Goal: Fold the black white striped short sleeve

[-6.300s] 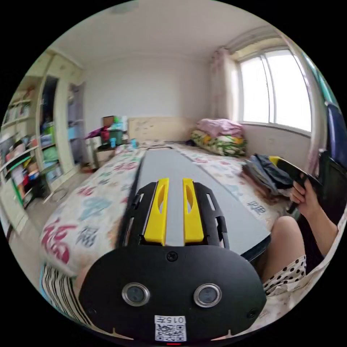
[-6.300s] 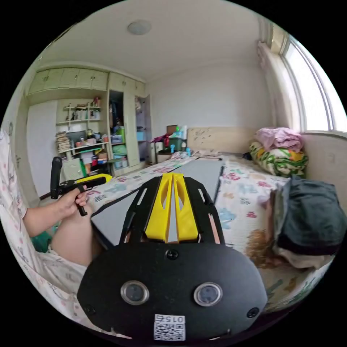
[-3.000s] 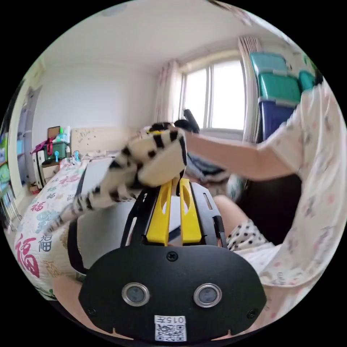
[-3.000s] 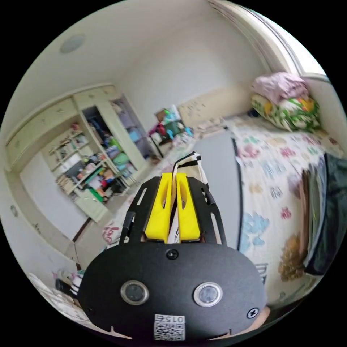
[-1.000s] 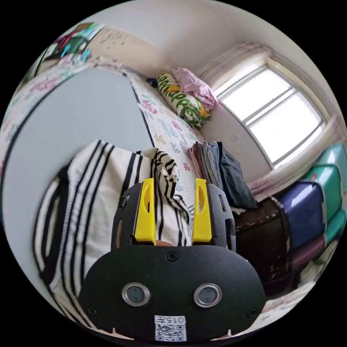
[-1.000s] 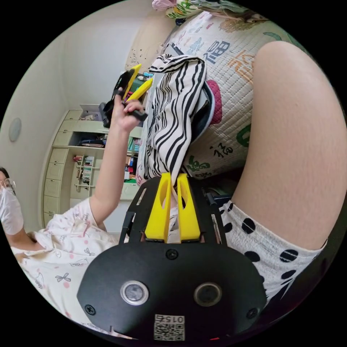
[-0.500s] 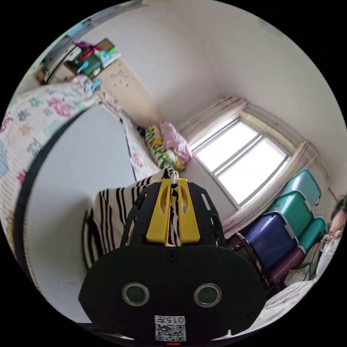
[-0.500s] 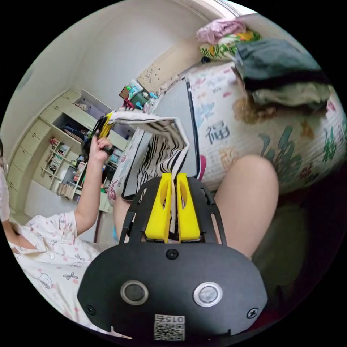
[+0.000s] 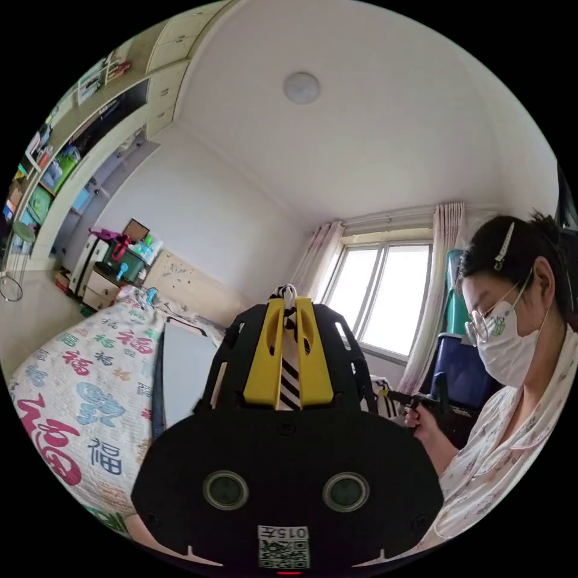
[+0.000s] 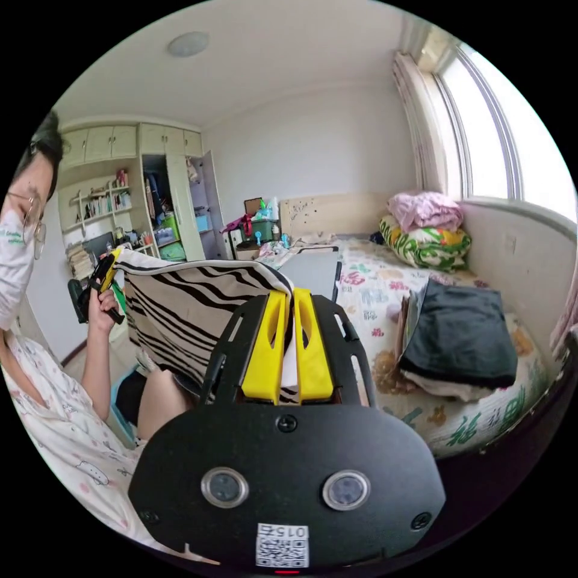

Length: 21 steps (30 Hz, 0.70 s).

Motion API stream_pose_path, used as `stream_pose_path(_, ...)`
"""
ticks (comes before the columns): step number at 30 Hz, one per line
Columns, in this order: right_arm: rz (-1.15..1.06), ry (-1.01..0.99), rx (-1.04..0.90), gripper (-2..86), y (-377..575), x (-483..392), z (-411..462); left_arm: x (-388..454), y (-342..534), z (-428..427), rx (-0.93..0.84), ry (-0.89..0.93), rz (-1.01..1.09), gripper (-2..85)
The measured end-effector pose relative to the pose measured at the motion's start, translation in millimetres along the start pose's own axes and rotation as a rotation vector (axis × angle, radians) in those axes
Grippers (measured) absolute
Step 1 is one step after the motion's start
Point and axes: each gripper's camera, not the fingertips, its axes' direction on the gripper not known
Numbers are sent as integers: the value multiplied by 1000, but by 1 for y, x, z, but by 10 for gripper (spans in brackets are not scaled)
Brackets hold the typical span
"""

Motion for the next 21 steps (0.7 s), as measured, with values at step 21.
stream_pose_path(21,130,-165,-483,86,37,116,236,-161,148,113,-825,-487,-51,106)
